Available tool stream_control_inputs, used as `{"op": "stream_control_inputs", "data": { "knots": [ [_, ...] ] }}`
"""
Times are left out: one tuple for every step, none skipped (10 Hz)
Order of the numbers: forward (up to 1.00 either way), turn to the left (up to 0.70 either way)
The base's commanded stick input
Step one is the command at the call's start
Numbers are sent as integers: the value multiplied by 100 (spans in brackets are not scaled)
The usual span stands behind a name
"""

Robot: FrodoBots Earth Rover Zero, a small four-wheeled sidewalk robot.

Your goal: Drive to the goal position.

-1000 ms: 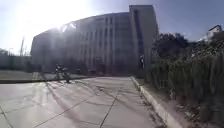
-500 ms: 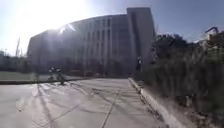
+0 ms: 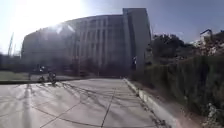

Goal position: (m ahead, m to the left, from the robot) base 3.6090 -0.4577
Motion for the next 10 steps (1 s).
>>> {"op": "stream_control_inputs", "data": {
  "knots": [
    [70,-11],
    [70,-10],
    [70,-9],
    [70,-9],
    [70,-8],
    [70,-7],
    [70,-5],
    [70,-4],
    [70,-2],
    [70,-1]
  ]
}}
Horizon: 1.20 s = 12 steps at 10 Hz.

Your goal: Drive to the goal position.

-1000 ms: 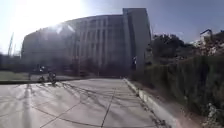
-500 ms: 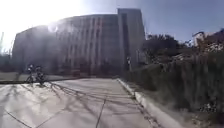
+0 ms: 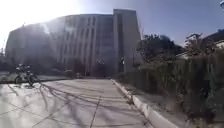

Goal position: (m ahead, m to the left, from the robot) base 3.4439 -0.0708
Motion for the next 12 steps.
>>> {"op": "stream_control_inputs", "data": {
  "knots": [
    [70,0],
    [70,0],
    [70,2],
    [70,6],
    [70,9],
    [70,12],
    [70,15],
    [70,18],
    [70,16],
    [70,12],
    [70,9],
    [70,10]
  ]
}}
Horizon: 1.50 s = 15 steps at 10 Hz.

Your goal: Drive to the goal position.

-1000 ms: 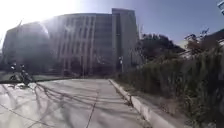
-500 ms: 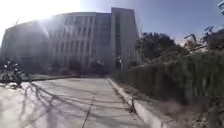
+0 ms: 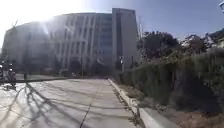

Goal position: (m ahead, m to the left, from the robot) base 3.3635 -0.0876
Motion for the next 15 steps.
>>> {"op": "stream_control_inputs", "data": {
  "knots": [
    [70,10],
    [70,11],
    [70,11],
    [70,12],
    [70,10],
    [70,8],
    [70,6],
    [70,4],
    [70,2],
    [70,2],
    [70,2],
    [70,2],
    [70,2],
    [70,2],
    [70,2]
  ]
}}
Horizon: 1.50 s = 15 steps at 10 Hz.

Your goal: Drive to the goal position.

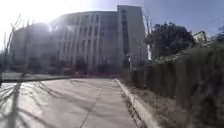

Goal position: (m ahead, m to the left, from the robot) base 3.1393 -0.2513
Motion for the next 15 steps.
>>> {"op": "stream_control_inputs", "data": {
  "knots": [
    [70,2],
    [70,2],
    [70,3],
    [70,3],
    [70,3],
    [70,5],
    [70,9],
    [70,13],
    [70,17],
    [70,21],
    [70,21],
    [70,21],
    [70,21],
    [70,21],
    [70,19]
  ]
}}
